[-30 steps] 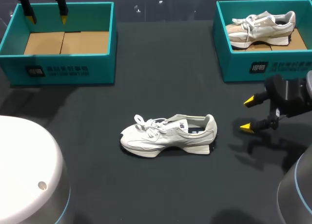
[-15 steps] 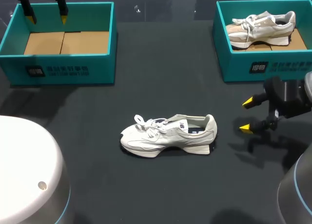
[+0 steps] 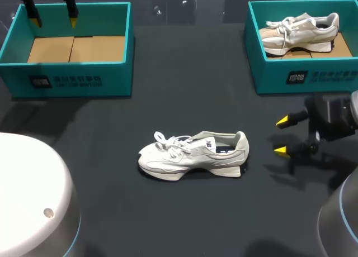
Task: Take the shoe out of the shoebox, open the shoe tongue, remove and reinsert the insole, then place the shoe into the shoebox
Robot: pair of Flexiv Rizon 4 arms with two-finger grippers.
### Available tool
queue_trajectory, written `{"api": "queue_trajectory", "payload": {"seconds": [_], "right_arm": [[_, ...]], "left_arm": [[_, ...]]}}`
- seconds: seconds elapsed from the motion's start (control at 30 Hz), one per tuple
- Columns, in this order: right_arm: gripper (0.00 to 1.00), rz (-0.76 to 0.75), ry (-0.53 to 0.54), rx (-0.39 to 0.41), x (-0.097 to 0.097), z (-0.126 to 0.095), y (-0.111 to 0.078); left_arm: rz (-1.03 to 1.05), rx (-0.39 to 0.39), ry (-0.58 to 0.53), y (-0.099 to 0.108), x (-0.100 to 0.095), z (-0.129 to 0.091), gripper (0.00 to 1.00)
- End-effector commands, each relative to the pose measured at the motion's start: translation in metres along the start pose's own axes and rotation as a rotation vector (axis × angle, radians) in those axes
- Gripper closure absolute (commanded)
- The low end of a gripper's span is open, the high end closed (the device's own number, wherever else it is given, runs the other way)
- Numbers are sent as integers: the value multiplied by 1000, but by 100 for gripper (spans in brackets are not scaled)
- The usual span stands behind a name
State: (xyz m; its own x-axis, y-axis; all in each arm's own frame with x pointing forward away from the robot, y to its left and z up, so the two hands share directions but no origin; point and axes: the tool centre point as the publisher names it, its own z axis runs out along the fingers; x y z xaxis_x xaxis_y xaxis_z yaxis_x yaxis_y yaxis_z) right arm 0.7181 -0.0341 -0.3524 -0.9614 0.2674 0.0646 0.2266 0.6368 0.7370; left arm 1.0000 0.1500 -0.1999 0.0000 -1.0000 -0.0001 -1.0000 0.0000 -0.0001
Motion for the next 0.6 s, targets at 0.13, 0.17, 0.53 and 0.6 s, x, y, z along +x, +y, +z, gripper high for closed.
{"api": "queue_trajectory", "payload": {"seconds": [0.13,0.17,0.53,0.6], "right_arm": [[0,-27,18,-68,4,12,-9],[0,-33,23,-75,4,13,-10],[0,-33,52,-167,7,22,-29],[0,-33,53,-175,7,22,-31]], "left_arm": [[0,0,0,0,0,0,0],[0,0,0,0,0,0,0],[0,0,0,0,0,0,0],[0,0,0,0,0,0,0]]}}
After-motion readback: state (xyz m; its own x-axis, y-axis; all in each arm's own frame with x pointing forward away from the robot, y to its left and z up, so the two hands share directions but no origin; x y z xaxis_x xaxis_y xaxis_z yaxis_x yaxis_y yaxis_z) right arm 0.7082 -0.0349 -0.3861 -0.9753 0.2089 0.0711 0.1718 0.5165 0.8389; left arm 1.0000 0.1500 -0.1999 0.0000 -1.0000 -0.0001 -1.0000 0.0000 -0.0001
